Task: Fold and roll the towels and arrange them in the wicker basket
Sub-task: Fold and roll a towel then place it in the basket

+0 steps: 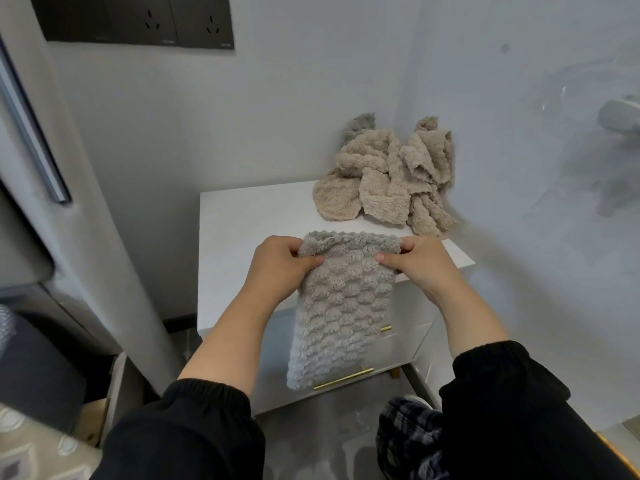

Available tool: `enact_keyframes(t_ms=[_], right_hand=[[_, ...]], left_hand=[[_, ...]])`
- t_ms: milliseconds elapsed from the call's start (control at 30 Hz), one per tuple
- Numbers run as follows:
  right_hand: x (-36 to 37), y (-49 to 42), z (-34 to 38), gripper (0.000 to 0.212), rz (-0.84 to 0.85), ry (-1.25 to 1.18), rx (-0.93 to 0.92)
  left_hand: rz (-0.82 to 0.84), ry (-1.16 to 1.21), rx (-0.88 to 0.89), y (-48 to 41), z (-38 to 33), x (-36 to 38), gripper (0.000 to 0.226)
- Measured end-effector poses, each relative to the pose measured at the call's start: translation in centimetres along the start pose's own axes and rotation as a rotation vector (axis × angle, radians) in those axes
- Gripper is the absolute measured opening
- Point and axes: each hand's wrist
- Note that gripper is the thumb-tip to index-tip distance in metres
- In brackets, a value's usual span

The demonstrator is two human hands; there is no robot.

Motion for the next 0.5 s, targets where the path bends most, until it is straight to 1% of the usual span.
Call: enact_keyframes(t_ms=[67, 100, 167, 233, 300, 333, 400, 500], right_hand=[[0.3, 0.2, 0.6, 0.054, -0.023, 0.063, -0.063], [0.4, 0.3, 0.9, 0.056, -0.029, 0.079, -0.083], [0.4, 0.2, 1.1, 0.046, -0.011, 0.065, -0.05], [0.4, 0.1, 1.1, 0.038, 0.029, 0.005, 0.049], [0.5, 0.3, 1.5, 0.028, 0.097, -0.146, 0.132], [0.5, 0.5, 1.6, 0.021, 0.131, -0.224, 0.155], [0.6, 0.4, 1.6, 0.01, 0.146, -0.335, 0.181], [0.8, -0.2, 1.4, 0.007, 0.117, -0.421, 0.186]], left_hand=[[-0.033, -0.177, 0.002, 0.0, 0.1, -0.3, 0.028], [-0.049, -0.232, -0.005, -0.1, 0.1, -0.5, 0.032], [-0.037, -0.251, -0.039, -0.3, 0.1, -0.8, 0.029], [0.044, -0.113, -0.12, -0.5, 0.1, -1.0, 0.02], [0.115, 0.094, -0.21, -0.4, 0.0, -1.0, 0.012], [0.125, 0.169, -0.231, -0.4, 0.0, -1.0, 0.009], [0.111, 0.267, -0.246, -0.7, 0.1, -0.8, 0.008], [0.082, 0.343, -0.254, -1.2, 0.1, -0.4, 0.01]])
Point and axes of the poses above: each hand's wrist, its own y-axis away from the middle knuckle, its own x-axis out of the palm, z = x × y, and after that the axes turned 5 degrees about -x, right-handed
